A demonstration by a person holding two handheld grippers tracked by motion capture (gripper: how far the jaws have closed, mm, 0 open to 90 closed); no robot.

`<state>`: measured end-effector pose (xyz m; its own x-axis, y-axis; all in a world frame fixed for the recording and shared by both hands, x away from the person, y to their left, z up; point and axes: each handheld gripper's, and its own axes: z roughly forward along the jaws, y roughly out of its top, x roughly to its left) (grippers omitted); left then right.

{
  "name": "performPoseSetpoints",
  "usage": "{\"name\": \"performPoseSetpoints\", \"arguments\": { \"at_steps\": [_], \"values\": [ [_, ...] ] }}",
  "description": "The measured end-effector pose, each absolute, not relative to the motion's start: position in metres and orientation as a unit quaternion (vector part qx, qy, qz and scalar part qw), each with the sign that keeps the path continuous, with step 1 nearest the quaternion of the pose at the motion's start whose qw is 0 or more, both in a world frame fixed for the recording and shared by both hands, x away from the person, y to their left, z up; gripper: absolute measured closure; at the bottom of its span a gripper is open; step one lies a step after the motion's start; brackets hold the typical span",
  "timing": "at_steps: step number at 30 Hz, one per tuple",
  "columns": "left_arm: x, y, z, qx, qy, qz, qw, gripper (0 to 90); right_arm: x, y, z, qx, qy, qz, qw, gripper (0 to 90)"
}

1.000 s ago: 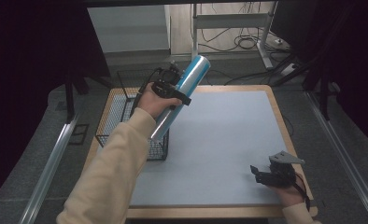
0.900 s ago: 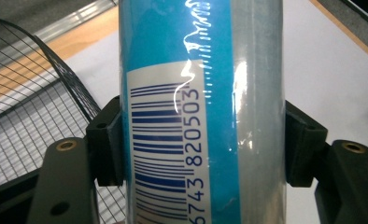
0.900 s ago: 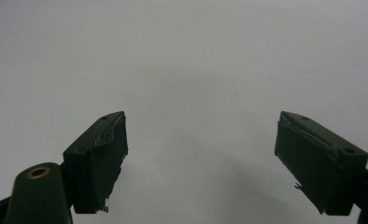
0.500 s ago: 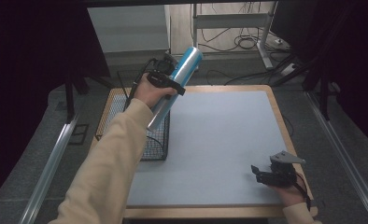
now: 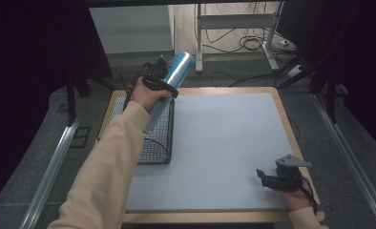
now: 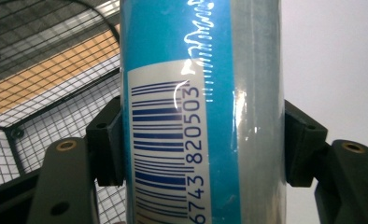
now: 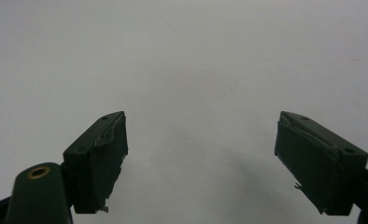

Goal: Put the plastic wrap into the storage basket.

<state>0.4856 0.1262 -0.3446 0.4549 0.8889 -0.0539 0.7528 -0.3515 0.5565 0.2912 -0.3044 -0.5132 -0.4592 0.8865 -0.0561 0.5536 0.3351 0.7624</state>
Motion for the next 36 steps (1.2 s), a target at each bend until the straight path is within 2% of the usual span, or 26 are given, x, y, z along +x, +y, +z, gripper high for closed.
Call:
{"name": "performPoseSetpoints", "arguments": {
  "at_steps": [16,36],
  "values": [
    [0.496,0.161,-0.387,0.811,0.525,0.126,0.226,32.0,0.292,-0.304,-0.516,0.463,0.782,0.341,0.239,17.5],
    [0.505,0.165,-0.423,0.831,0.513,0.123,0.177,32.0,0.293,-0.304,-0.517,0.462,0.785,0.337,0.238,17.6]
  ]
}}
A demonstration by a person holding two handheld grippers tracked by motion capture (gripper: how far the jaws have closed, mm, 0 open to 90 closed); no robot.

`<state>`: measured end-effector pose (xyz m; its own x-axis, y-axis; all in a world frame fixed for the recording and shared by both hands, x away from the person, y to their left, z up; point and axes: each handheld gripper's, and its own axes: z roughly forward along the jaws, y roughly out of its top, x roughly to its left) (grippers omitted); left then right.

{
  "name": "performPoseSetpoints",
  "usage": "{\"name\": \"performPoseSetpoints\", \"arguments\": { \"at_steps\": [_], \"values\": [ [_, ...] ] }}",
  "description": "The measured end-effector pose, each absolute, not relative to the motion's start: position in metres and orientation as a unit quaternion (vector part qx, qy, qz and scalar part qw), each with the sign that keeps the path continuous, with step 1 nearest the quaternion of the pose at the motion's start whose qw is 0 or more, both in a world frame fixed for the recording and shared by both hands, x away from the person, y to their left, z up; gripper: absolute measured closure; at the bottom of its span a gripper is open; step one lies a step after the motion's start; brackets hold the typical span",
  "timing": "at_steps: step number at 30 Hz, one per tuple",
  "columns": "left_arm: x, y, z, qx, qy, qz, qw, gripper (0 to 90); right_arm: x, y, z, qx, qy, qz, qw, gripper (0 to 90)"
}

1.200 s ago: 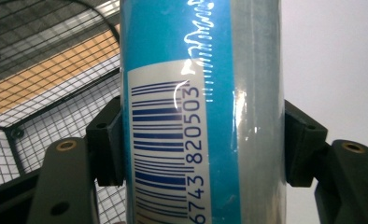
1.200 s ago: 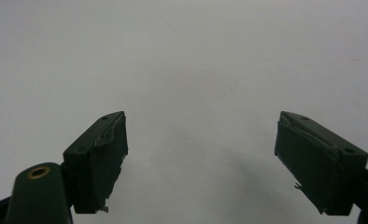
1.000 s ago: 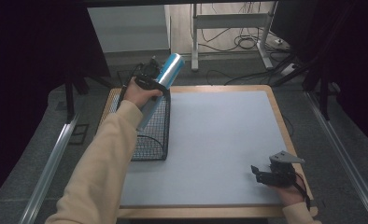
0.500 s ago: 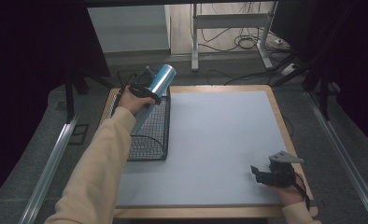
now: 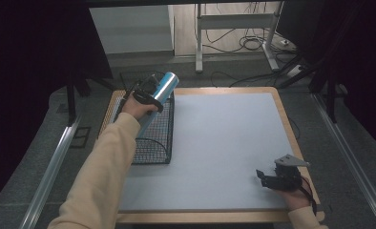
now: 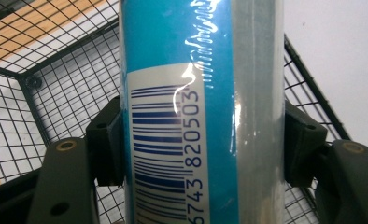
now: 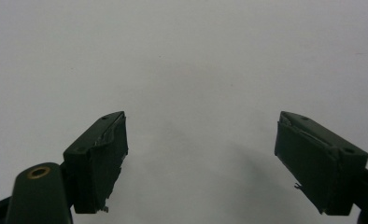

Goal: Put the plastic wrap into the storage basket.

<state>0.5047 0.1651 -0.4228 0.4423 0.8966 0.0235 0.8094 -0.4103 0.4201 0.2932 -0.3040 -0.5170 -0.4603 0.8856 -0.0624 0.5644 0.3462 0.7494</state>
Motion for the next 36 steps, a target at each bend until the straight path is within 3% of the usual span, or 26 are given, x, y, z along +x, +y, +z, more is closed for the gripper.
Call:
{"name": "performPoseSetpoints", "arguments": {
  "at_steps": [20,36],
  "values": [
    [0.508,0.154,-0.422,0.833,0.505,0.126,0.186,32.0,0.293,-0.303,-0.518,0.461,0.786,0.336,0.236,17.5],
    [0.518,0.153,-0.443,0.844,0.505,0.136,0.117,32.0,0.294,-0.304,-0.518,0.461,0.787,0.336,0.236,17.6]
  ]
}}
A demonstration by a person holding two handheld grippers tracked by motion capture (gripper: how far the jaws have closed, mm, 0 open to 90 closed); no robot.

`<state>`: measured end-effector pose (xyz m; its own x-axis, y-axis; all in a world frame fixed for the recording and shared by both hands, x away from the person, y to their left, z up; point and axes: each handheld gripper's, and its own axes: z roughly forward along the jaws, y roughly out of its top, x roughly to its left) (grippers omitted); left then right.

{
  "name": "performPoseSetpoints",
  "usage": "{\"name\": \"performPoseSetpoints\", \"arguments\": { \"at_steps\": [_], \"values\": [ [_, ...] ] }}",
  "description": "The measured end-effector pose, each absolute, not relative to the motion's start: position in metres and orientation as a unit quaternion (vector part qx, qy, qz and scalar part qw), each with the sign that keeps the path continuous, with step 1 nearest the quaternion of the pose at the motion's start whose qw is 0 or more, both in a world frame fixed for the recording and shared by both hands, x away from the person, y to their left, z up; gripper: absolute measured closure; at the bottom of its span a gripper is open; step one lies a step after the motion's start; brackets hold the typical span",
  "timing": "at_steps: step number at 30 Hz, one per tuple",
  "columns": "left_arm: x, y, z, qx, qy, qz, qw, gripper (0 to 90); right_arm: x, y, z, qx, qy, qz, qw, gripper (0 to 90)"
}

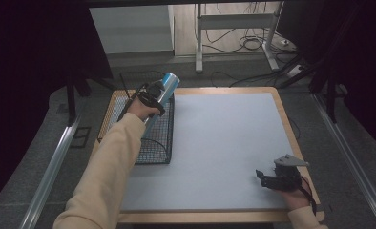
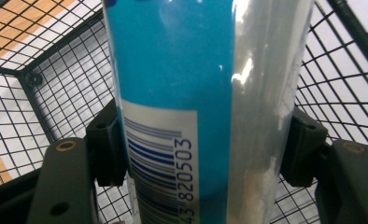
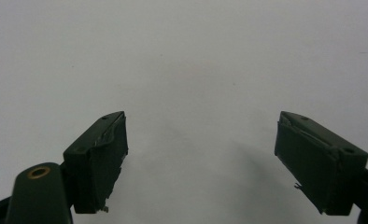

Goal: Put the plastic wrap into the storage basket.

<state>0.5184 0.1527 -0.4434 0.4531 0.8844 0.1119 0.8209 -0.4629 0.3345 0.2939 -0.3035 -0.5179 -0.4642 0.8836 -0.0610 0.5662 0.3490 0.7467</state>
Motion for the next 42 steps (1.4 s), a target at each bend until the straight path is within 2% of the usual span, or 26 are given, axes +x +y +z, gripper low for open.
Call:
{"name": "performPoseSetpoints", "arguments": {
  "at_steps": [17,24,34,42],
  "values": [
    [0.519,0.153,-0.445,0.841,0.503,0.154,0.126,30.7,0.294,-0.303,-0.518,0.460,0.788,0.335,0.235,17.6],
    [0.514,0.152,-0.440,0.845,0.497,0.147,0.128,18.9,0.293,-0.303,-0.518,0.460,0.788,0.336,0.233,17.5],
    [0.482,0.159,-0.404,0.817,0.505,0.159,0.229,16.8,0.293,-0.303,-0.517,0.460,0.787,0.338,0.234,17.5],
    [0.447,0.142,-0.376,0.820,0.472,0.167,0.277,17.2,0.293,-0.302,-0.516,0.460,0.786,0.338,0.236,17.5]
  ]
}}
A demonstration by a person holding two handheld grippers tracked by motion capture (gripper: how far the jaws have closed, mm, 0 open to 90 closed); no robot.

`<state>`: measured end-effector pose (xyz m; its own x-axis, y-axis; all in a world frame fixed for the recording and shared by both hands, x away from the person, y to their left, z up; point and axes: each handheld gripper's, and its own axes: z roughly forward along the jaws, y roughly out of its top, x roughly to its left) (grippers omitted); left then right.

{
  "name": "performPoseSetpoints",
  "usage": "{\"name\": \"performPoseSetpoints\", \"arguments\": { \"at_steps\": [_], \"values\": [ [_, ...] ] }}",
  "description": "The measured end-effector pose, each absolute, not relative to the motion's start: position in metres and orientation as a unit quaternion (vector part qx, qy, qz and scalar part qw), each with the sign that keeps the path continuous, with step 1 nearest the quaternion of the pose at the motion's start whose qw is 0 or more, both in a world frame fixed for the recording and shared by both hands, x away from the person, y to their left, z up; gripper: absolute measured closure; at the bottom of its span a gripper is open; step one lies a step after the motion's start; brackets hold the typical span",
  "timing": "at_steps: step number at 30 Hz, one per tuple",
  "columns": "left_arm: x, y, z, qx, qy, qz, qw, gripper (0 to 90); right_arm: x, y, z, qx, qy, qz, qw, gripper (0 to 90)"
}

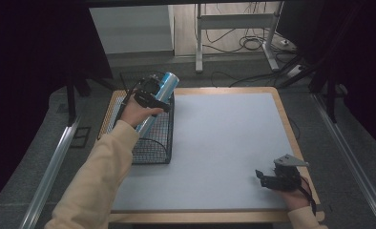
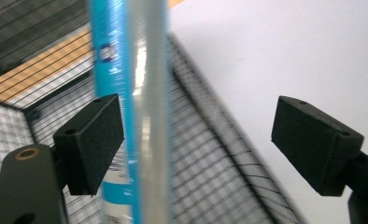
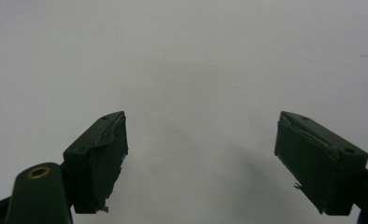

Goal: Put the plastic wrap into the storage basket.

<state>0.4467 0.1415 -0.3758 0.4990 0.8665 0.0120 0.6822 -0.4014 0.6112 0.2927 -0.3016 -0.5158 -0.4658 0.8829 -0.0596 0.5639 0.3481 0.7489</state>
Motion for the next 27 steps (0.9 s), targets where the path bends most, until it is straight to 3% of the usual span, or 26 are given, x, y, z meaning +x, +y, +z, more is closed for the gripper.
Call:
{"name": "performPoseSetpoints", "arguments": {
  "at_steps": [12,27],
  "values": [
    [0.390,0.107,-0.367,0.841,0.404,0.137,0.334,18.2,0.291,-0.301,-0.514,0.458,0.786,0.339,0.238,17.5],
    [0.341,0.064,-0.411,0.863,0.340,0.104,0.359,18.9,0.291,-0.301,-0.514,0.457,0.787,0.338,0.238,17.5]
  ]
}}
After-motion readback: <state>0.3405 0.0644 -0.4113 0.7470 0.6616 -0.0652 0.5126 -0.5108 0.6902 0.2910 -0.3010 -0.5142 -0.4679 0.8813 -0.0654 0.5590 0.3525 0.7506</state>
